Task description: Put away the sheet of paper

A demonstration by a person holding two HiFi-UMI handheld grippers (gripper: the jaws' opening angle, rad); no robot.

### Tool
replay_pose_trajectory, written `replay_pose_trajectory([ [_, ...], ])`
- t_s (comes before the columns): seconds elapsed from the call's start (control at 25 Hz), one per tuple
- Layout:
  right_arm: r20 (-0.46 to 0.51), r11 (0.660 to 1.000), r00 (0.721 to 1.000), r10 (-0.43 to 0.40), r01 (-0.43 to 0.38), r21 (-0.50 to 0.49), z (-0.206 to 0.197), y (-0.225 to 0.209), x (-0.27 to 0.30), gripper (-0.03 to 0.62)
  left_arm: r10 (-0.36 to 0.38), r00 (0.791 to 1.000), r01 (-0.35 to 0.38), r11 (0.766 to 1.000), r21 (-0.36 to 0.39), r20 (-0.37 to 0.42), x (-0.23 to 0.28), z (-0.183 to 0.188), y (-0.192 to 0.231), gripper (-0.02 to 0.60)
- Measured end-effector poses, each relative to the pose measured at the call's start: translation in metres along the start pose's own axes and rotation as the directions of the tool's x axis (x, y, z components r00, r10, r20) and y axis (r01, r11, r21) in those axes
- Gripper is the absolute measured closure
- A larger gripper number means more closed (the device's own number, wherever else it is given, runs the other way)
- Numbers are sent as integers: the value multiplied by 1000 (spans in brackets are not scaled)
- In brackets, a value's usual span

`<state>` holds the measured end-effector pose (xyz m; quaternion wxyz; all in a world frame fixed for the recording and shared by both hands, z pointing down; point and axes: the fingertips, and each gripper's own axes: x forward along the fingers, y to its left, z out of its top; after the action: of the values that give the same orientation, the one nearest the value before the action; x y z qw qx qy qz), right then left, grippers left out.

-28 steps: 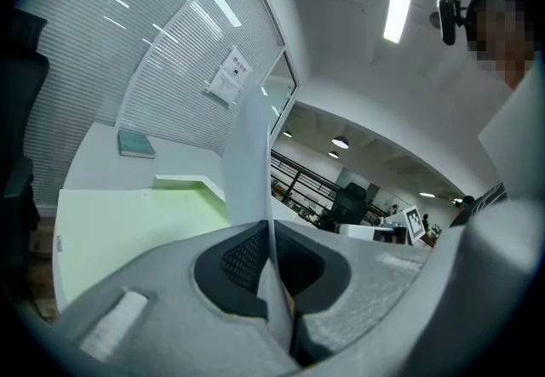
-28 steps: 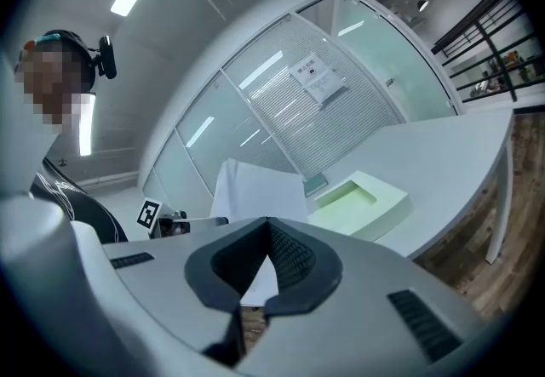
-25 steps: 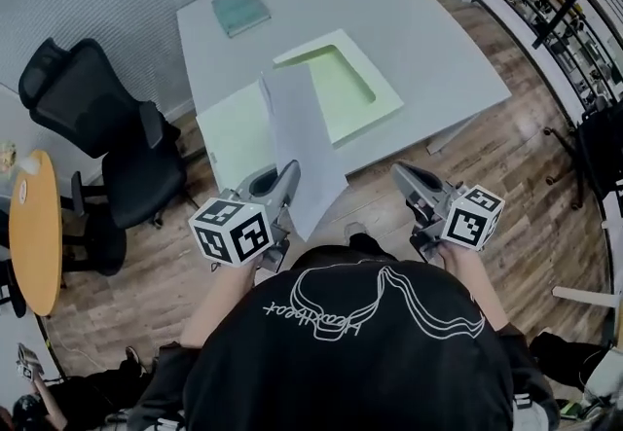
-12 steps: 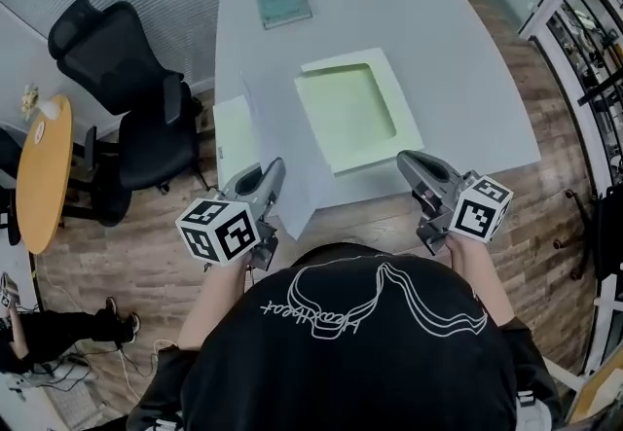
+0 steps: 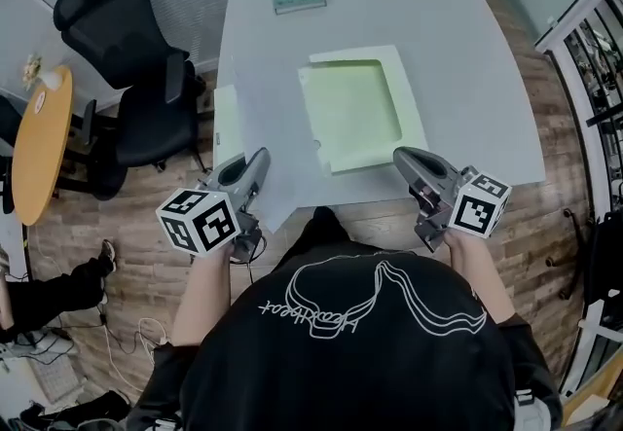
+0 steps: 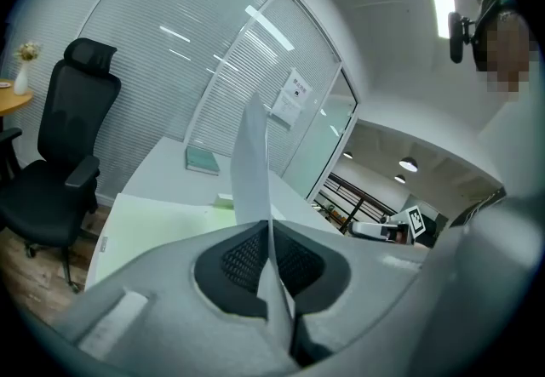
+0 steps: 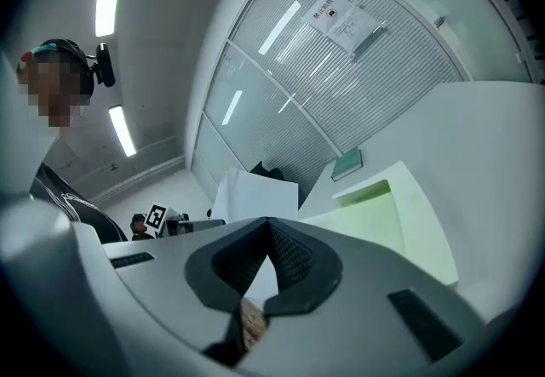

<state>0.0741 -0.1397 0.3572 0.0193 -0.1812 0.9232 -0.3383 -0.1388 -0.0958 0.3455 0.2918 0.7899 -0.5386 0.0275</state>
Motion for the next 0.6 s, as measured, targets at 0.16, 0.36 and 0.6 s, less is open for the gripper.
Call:
replay_pose_trajectory([
  [0.16, -15, 1000, 1000, -4, 4, 13, -3, -7, 11, 585, 4, 1000, -3, 999, -42, 3, 1, 5, 19, 572],
  [0.36, -37, 999, 999, -17, 18, 37, -7, -16, 23, 585, -26, 1000, 26, 993, -112, -4, 11, 9, 35, 572],
  [0.6, -45, 997, 998, -42, 44, 56, -9, -30, 31, 585, -67, 998, 63, 982, -177, -17, 34, 6, 48, 572],
])
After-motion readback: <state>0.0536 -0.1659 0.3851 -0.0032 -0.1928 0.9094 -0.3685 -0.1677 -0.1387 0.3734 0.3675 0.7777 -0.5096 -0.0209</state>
